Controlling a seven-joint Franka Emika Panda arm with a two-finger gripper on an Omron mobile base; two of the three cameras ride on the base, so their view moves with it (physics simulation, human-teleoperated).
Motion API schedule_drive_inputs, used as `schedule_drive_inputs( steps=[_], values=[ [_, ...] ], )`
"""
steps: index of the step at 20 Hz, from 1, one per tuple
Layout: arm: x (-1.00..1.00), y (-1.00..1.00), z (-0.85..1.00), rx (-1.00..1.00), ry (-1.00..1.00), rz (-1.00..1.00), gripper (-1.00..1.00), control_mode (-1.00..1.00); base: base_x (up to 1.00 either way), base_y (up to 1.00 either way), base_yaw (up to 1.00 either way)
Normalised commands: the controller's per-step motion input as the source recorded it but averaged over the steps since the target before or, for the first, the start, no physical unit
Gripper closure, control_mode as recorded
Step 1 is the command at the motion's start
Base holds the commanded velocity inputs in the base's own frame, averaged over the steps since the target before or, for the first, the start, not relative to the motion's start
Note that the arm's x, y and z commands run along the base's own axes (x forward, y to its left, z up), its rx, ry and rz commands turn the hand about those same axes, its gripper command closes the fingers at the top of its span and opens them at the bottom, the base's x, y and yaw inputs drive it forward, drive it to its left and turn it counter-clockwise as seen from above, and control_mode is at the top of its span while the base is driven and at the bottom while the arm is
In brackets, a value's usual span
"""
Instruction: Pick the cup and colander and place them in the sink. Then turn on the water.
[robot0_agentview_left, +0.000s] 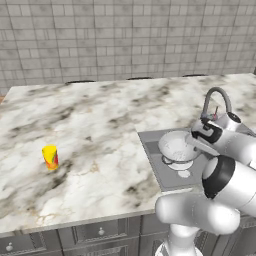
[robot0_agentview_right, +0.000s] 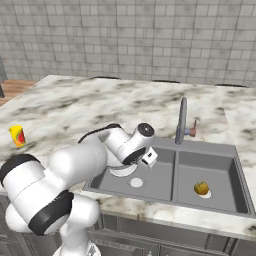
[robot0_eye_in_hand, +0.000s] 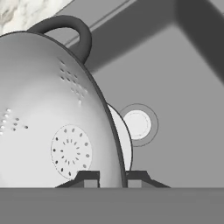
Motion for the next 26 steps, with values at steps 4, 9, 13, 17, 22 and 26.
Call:
schedule_drive_inputs(
  steps=[4,9,13,17,22,26],
  values=[
    [0.0,-0.02,-0.17,0.01,0.0,0.0,1.0,-1.0,0.0,0.0,0.0],
    [0.06,0.0,-0.17,0.0,0.0,0.0,1.0,-1.0,0.0,0.0,0.0],
    [0.11,0.0,-0.17,0.0,0.0,0.0,1.0,-1.0,0.0,0.0,0.0],
    [0.04,-0.01,-0.26,0.0,0.0,0.0,1.0,-1.0,0.0,0.0,0.0],
    [0.0,-0.05,-0.32,0.0,0.03,0.0,1.0,-1.0,0.0,0.0,0.0],
    [0.01,-0.05,-0.25,0.0,0.0,0.0,1.0,-1.0,0.0,0.0,0.0]
  ],
)
